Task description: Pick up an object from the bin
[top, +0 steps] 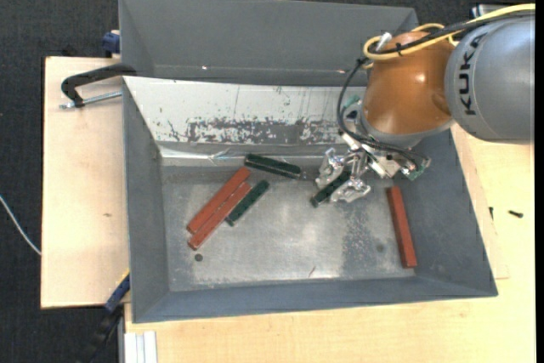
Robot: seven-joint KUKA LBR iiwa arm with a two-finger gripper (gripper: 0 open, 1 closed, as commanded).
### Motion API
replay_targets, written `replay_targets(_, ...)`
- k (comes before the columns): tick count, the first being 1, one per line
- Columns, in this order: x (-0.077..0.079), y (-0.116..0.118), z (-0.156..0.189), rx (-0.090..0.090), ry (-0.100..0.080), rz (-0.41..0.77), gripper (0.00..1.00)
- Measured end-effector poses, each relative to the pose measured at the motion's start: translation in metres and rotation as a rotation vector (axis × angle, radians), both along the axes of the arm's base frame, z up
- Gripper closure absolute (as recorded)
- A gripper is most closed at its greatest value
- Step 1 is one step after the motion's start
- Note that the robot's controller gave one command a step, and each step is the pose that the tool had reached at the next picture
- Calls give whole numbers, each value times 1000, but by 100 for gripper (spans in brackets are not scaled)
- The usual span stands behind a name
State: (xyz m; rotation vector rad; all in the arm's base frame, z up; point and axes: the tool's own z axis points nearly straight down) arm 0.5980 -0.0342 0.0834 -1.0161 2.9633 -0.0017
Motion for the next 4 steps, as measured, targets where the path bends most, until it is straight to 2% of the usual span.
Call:
replay_targets(2, -2, 1, 8, 1, 8, -1, 100)
replay_targets(3, -3, 1, 30, 1, 12, -1, 100)
replay_targets(4, -1, 1, 53, 0, 8, 0, 100)
